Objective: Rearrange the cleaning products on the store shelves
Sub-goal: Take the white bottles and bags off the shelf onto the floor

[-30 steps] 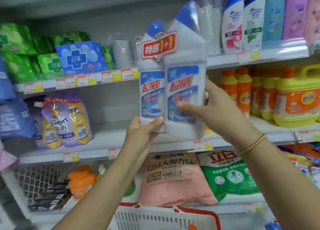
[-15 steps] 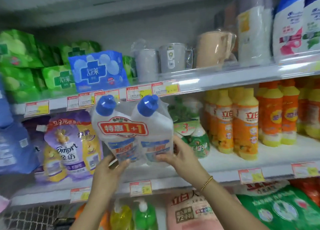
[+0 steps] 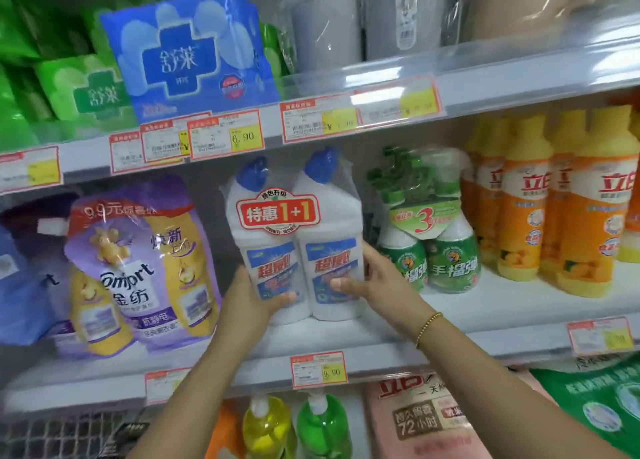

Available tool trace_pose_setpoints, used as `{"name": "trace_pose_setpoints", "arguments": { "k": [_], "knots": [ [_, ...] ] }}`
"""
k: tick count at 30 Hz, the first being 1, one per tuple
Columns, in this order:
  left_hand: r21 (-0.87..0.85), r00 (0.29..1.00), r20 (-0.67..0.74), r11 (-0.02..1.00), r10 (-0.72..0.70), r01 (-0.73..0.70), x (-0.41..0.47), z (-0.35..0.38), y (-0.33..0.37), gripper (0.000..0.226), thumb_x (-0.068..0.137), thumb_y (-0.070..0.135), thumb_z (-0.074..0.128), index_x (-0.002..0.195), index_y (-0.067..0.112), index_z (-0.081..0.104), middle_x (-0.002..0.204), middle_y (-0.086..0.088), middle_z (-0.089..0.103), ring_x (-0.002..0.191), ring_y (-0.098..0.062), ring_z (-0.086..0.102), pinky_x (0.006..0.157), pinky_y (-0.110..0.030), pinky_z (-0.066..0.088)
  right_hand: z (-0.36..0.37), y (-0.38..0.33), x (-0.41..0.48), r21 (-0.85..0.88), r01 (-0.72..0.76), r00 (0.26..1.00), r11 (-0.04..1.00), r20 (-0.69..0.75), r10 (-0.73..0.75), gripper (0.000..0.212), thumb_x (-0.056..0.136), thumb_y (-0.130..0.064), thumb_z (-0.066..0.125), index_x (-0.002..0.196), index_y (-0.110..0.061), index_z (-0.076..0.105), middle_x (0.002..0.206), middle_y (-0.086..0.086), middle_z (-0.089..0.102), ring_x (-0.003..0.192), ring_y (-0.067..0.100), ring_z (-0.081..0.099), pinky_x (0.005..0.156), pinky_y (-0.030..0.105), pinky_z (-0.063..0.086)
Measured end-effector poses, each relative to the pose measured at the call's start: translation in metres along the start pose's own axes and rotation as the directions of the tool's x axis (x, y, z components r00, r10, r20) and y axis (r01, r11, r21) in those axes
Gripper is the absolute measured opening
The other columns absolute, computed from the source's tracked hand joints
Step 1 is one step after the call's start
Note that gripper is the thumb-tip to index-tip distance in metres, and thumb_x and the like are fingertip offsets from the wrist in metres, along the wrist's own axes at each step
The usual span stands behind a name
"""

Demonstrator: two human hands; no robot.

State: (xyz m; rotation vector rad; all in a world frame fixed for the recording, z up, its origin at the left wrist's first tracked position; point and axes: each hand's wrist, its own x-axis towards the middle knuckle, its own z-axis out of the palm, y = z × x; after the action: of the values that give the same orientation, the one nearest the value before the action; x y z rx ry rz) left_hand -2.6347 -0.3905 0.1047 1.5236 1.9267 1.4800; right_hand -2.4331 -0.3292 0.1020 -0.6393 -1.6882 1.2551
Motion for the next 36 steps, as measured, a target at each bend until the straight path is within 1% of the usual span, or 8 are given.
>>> {"name": "trace_pose_setpoints", "arguments": {
  "k": [2, 4, 7, 9, 11, 16, 29, 36],
  "knots": [
    [0.0, 0.999, -0.021, 1.0, -0.025, 0.025, 0.008, 0.006, -0.001, 0.057, 0.065, 0.017, 0.087, 0.112, 0.015, 0.053, 0.1, 0.006, 0.065, 0.09, -0.011, 0.062, 0.074, -0.028, 0.048, 0.002, -0.003, 0.012, -0.057, -0.062, 0.998, 0.996, -0.002, 0.062, 0.038, 0.081, -0.009, 0.072, 0.116, -0.011, 0.056, 0.109, 0.0, 0.07, 0.098, 0.014, 0.067, 0.083, 0.024, 0.055],
    [0.026, 0.999, -0.027, 0.998, -0.048, 0.048, 0.017, 0.01, -0.002, 0.054, 0.066, 0.017, 0.086, 0.11, 0.013, 0.054, 0.101, 0.002, 0.065, 0.089, -0.015, 0.062, 0.074, -0.029, 0.048, 0.003, -0.004, 0.022, -0.33, -0.088, 0.994, 0.94, -0.09, 0.061, 0.039, 0.082, -0.019, 0.073, 0.115, -0.01, 0.054, 0.111, 0.0, 0.068, 0.099, 0.017, 0.066, 0.086, 0.03, 0.054],
    [0.04, 0.998, -0.028, 0.997, -0.065, 0.066, 0.04, 0.016, -0.007, 0.052, 0.067, 0.016, 0.086, 0.11, 0.01, 0.057, 0.108, -0.004, 0.066, 0.093, -0.02, 0.062, 0.081, -0.032, 0.048, 0.003, -0.001, 0.019, -0.85, -0.076, 0.995, 0.521, -0.096, -0.013, 0.041, 0.09, -0.024, 0.061, 0.122, -0.007, 0.045, 0.114, 0.013, 0.064, 0.103, 0.03, 0.061, 0.081, 0.033, 0.047],
    [0.041, 0.997, -0.029, 0.997, -0.065, 0.066, 0.056, 0.024, -0.011, 0.056, 0.068, 0.016, 0.085, 0.116, 0.008, 0.057, 0.113, -0.005, 0.065, 0.097, -0.021, 0.061, 0.083, -0.03, 0.045, 0.002, 0.007, 0.004, -0.954, 0.025, 1.0, 0.297, 0.021, -0.018, 0.031, 0.095, -0.029, 0.049, 0.118, -0.008, 0.049, 0.11, 0.015, 0.064, 0.102, 0.032, 0.06, 0.074, 0.032, 0.043],
    [0.027, 0.997, -0.045, 0.997, -0.067, 0.068, 0.073, 0.036, -0.014, 0.062, 0.069, 0.016, 0.084, 0.122, 0.007, 0.052, 0.114, -0.002, 0.063, 0.1, -0.02, 0.059, 0.08, -0.026, 0.042, -0.005, 0.015, -0.008, -0.971, 0.1, 0.993, 0.218, 0.082, -0.088, 0.031, 0.098, -0.034, 0.041, 0.101, -0.01, 0.06, 0.098, 0.013, 0.066, 0.092, 0.03, 0.062, 0.065, 0.03, 0.034],
    [0.106, 0.995, -0.083, 0.992, -0.057, 0.065, 0.124, 0.065, -0.025, 0.067, 0.06, 0.041, 0.088, 0.115, 0.019, 0.057, 0.113, -0.001, 0.066, 0.091, -0.018, 0.063, 0.072, -0.026, 0.046, -0.005, 0.04, -0.009, -0.984, 0.072, 0.937, 0.164, 0.01, -0.35, 0.034, 0.081, -0.034, 0.05, 0.052, -0.018, 0.054, 0.047, 0.001, 0.052, 0.04, 0.02, 0.052, 0.04, 0.022, 0.028],
    [0.177, 0.992, -0.127, 0.984, 0.003, 0.019, 0.187, 0.098, -0.053, 0.063, 0.068, 0.04, 0.084, 0.117, 0.009, 0.059, 0.113, -0.007, 0.064, 0.099, -0.025, 0.063, 0.075, -0.028, 0.046, -0.002, 0.044, -0.009, -0.987, -0.039, 0.901, 0.158, -0.103, -0.421, 0.032, 0.075, -0.038, 0.054, 0.049, -0.019, 0.054, 0.049, -0.004, 0.051, 0.042, 0.016, 0.051, 0.046, 0.023, 0.017],
    [0.161, 0.986, -0.139, 0.98, -0.095, 0.117, 0.2, 0.099, -0.058, 0.073, 0.067, 0.047, 0.083, 0.119, 0.005, 0.054, 0.121, -0.014, 0.059, 0.102, -0.026, 0.062, 0.075, -0.03, 0.048, -0.003, 0.042, -0.011, -0.977, -0.031, 0.919, 0.212, -0.111, -0.377, 0.027, 0.078, -0.041, 0.044, 0.061, -0.023, 0.056, 0.05, -0.005, 0.053, 0.042, 0.014, 0.052, 0.045, 0.023, 0.018]
  ]
}}
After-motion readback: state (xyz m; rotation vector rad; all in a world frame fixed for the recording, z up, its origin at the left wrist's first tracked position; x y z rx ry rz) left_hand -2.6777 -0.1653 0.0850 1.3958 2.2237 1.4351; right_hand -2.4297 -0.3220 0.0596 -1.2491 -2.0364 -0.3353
